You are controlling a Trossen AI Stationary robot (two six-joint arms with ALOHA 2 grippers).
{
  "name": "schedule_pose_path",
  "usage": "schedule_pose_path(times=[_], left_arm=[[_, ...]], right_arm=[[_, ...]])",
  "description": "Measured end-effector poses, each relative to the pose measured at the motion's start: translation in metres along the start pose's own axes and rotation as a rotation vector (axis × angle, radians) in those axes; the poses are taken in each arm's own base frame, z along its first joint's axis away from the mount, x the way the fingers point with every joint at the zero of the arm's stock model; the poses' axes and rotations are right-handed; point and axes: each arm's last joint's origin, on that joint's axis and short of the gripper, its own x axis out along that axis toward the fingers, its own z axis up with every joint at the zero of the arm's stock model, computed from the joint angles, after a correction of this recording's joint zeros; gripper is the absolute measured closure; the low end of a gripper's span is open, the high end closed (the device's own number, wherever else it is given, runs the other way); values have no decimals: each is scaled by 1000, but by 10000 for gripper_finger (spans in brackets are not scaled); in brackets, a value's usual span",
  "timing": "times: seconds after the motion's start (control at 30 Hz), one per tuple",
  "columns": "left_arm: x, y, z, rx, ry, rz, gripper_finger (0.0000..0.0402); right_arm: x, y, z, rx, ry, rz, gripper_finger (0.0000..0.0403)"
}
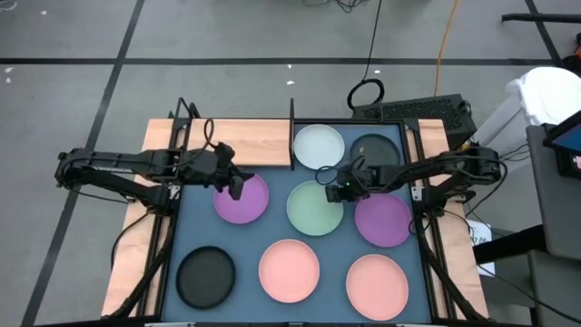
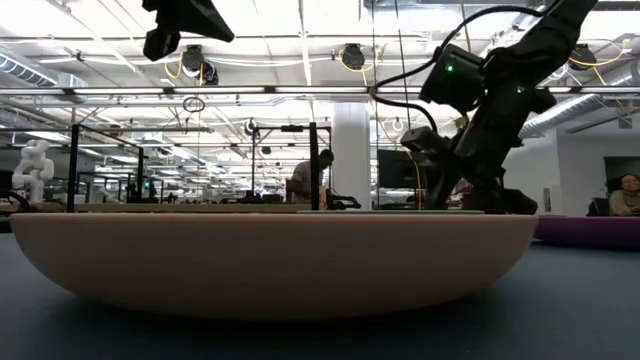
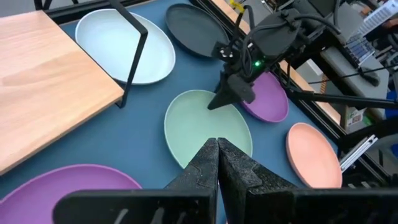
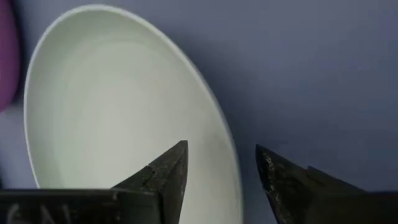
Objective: Place and stack plates onto a shelf
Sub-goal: Put the light green plate on the shelf
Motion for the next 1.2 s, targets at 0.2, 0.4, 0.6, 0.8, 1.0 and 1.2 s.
schedule_pose_path(times=[0.2,0.4,0.6,0.8,1.0,1.2], left_arm=[[0,0,0,39,0,0,394],[0,0,0,42,-6,7,394],[0,1,1,103,-31,38,394],[1,5,4,111,-40,54,394],[1,7,6,102,-46,66,394],[1,7,6,93,-52,73,394]], right_arm=[[4,-2,-2,-32,11,-19,257],[5,-3,-2,-62,12,-32,302],[5,-2,-1,-72,8,-21,371],[5,-2,0,-76,12,-16,395],[4,1,0,-76,9,23,399],[-3,7,2,-65,-5,83,400]])
